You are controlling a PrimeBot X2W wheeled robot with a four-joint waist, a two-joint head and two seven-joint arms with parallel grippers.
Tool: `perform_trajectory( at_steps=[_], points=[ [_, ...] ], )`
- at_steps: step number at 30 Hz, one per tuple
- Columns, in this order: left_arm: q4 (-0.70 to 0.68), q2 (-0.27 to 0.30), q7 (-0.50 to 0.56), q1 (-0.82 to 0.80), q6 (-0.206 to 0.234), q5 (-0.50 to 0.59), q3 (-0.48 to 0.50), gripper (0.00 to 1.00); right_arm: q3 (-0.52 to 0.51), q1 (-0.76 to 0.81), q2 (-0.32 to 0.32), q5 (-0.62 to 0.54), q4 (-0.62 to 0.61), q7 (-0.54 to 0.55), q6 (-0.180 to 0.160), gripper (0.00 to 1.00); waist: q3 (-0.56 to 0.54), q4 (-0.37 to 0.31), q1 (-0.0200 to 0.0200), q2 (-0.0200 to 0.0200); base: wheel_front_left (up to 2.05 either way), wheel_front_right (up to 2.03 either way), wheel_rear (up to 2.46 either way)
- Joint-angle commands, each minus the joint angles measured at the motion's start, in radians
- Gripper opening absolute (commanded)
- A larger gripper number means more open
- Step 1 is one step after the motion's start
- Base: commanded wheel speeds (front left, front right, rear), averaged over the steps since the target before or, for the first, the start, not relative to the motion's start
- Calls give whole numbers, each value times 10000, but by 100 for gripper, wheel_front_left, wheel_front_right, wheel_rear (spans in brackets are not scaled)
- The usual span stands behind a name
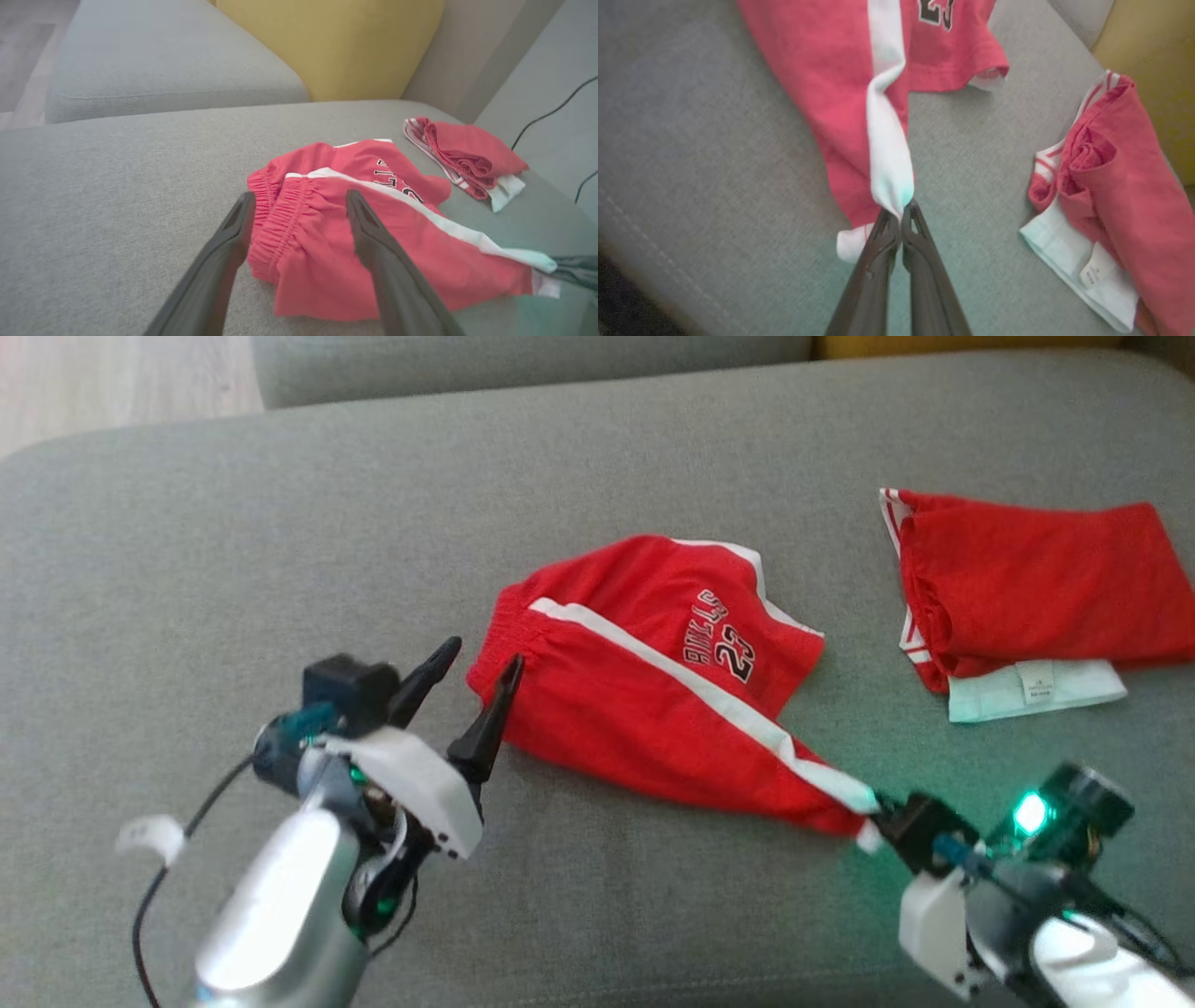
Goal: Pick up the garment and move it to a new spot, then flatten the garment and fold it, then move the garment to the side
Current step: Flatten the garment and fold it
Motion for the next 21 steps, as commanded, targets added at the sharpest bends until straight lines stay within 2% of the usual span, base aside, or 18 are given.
perform_trajectory(
  at_steps=[1,4,8,15,21],
  points=[
    [-403,384,454,-889,-49,-97,102,100,-51,-436,0,-75,-260,-262,65,0,195,-84,0,0,0,0,0],
    [-342,606,1082,-1420,-55,-153,-161,100,-53,-556,282,-300,-141,-428,65,0,366,-138,0,0,0,0,0],
    [-145,628,1506,-1976,-57,-94,-358,100,-34,-605,519,-403,52,-567,65,0,494,-193,0,0,0,0,0],
    [602,318,2172,-2991,-42,219,-865,100,-69,-637,886,-522,455,-822,65,0,719,-373,0,0,0,0,0],
    [1393,170,2334,-3492,28,636,-1288,100,-117,-663,1062,-634,607,-945,65,0,853,-477,0,0,0,0,0]
  ],
)
